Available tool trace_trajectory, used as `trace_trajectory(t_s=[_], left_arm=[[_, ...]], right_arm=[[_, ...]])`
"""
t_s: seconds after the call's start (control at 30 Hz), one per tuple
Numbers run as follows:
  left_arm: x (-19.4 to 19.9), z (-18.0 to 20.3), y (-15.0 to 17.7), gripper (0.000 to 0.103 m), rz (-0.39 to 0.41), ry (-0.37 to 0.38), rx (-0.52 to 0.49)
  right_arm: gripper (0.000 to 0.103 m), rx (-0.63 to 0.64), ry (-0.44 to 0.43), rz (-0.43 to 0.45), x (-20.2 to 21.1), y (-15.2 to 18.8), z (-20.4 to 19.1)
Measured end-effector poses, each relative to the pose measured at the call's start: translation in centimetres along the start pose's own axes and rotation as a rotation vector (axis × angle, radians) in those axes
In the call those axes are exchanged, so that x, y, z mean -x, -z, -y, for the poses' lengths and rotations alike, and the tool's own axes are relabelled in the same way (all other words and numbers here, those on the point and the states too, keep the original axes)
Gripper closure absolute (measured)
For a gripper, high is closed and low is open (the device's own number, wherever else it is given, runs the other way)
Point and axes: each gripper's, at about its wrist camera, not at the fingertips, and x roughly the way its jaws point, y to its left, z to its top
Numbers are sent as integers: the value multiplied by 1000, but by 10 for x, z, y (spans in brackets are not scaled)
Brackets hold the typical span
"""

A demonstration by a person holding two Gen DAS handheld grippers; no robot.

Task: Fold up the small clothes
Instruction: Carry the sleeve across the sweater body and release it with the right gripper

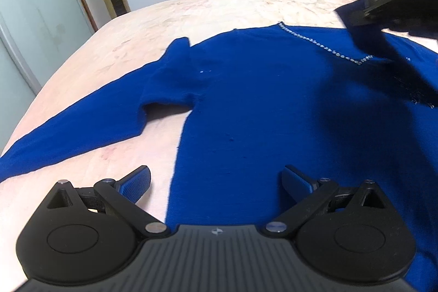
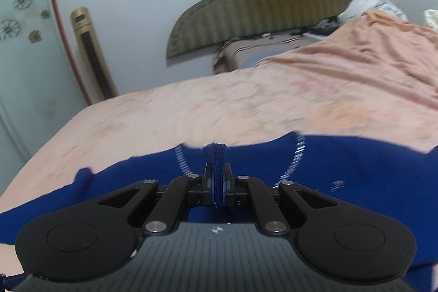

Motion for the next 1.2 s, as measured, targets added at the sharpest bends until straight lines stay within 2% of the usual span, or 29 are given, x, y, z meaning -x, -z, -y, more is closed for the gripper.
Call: trace_trajectory(t_s=[0.27,0.87,1.0,1.03,1.07,1.13,1.2], left_arm=[[0,-12,3,0,-3,-13,25],[1,-27,7,0,-12,-43,59],[3,-26,7,0,-4,-45,45],[3,-26,7,0,-2,-47,43],[3,-27,7,0,-5,-48,44],[0,-27,6,0,-11,-44,54],[-1,-28,6,0,-14,-43,66]], right_arm=[[93,-19,-88,-58,-20,15,-44],[93,-60,-214,-131,-41,23,-77],[81,-90,-272,-232,-59,30,-77],[72,-105,-286,-249,-58,31,-76],[64,-122,-310,-239,-52,32,-74],[60,-123,-337,-188,-34,30,-70],[57,-118,-320,-146,-17,27,-65]])
